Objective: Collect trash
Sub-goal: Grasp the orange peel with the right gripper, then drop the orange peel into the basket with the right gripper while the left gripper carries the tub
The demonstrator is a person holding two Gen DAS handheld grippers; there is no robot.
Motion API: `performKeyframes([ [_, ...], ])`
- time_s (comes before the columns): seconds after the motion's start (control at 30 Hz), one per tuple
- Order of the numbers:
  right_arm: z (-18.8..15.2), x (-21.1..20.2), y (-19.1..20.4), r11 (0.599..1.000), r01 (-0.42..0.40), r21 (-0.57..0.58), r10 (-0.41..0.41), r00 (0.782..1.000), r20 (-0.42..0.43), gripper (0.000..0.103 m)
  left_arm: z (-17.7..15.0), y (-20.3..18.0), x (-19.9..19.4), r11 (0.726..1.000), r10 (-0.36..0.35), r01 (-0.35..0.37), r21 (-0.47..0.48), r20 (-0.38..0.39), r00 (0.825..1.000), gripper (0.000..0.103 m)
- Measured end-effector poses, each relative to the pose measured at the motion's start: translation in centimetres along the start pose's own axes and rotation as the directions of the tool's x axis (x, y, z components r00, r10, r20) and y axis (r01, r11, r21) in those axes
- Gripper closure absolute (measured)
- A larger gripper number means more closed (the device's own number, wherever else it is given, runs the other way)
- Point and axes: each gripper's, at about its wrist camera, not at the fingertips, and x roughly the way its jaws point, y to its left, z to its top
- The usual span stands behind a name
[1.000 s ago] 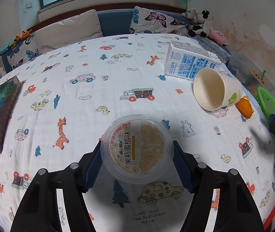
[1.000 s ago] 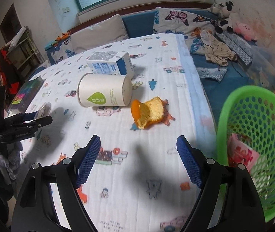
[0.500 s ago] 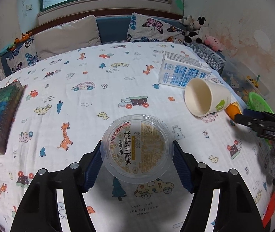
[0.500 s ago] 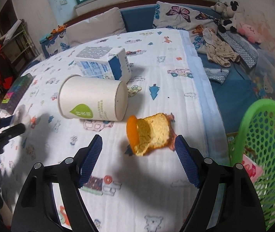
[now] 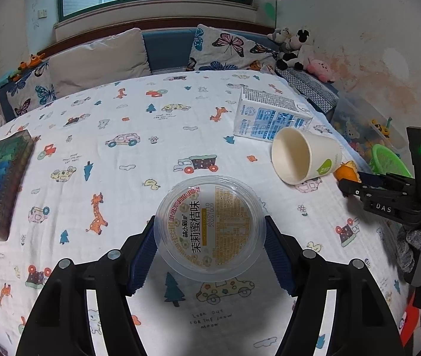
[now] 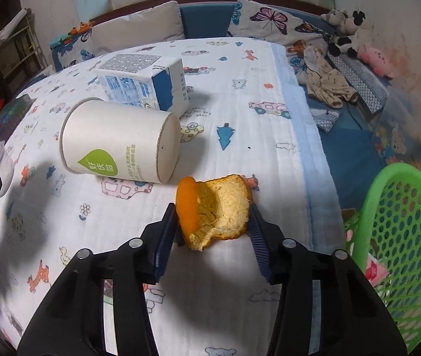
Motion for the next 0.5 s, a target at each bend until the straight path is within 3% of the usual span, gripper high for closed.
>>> performKeyframes([
  [0.5, -2.1, -5.9, -2.7, 0.997, -0.034, 0.074, 0.029, 0.997, 0.067, 0.062, 0.6, -3.1, -1.6, 0.998, -0.048, 0.047, 0.038, 0.028, 0.998, 0.037],
])
